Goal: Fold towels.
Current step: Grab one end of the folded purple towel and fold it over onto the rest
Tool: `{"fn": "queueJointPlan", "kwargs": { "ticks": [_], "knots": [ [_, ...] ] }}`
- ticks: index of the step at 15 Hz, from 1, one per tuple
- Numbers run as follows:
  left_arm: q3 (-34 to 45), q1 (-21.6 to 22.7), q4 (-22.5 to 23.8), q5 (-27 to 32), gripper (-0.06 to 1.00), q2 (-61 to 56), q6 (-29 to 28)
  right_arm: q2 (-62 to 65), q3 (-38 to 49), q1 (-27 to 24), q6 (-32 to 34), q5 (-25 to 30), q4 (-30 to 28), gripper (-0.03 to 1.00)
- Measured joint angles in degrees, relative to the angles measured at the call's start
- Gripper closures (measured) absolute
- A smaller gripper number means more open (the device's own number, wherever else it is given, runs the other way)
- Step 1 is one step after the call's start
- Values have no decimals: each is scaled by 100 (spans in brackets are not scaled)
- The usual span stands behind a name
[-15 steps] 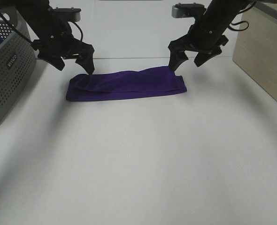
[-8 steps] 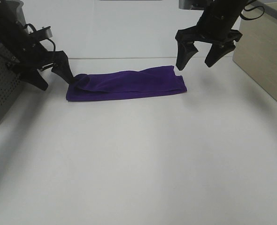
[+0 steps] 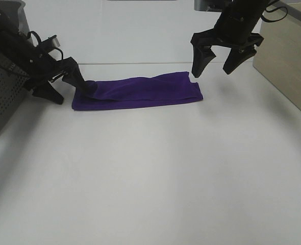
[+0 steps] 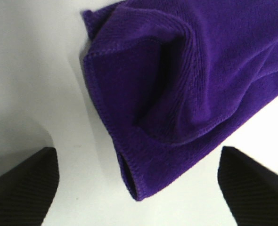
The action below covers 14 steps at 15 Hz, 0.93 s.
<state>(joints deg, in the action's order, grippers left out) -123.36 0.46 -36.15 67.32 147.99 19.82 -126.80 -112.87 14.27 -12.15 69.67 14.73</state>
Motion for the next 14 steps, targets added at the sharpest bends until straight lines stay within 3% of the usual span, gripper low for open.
{"fn": "queueJointPlan", "kwargs": {
  "ticks": [3, 7, 9, 11, 12, 14],
  "knots": [
    [-17, -86, -109, -52, 12, 40, 11, 0, 0, 0, 0, 0, 0, 12],
    [-166, -745, -252, -309, 18, 195, -6, 0, 0, 0, 0, 0, 0, 12],
    [-321, -911, 80, -470, 38, 258, -195, 0, 0, 0, 40, 0, 0, 12],
    [-567, -928, 527, -447, 78, 344, -269, 0, 0, 0, 149, 0, 0, 12],
    [-733, -928, 751, -395, 89, 372, -269, 0, 0, 0, 160, 0, 0, 12],
    [-1123, -928, 1175, -132, 92, 378, -304, 57, 0, 0, 206, 0, 0, 12]
  ]
}}
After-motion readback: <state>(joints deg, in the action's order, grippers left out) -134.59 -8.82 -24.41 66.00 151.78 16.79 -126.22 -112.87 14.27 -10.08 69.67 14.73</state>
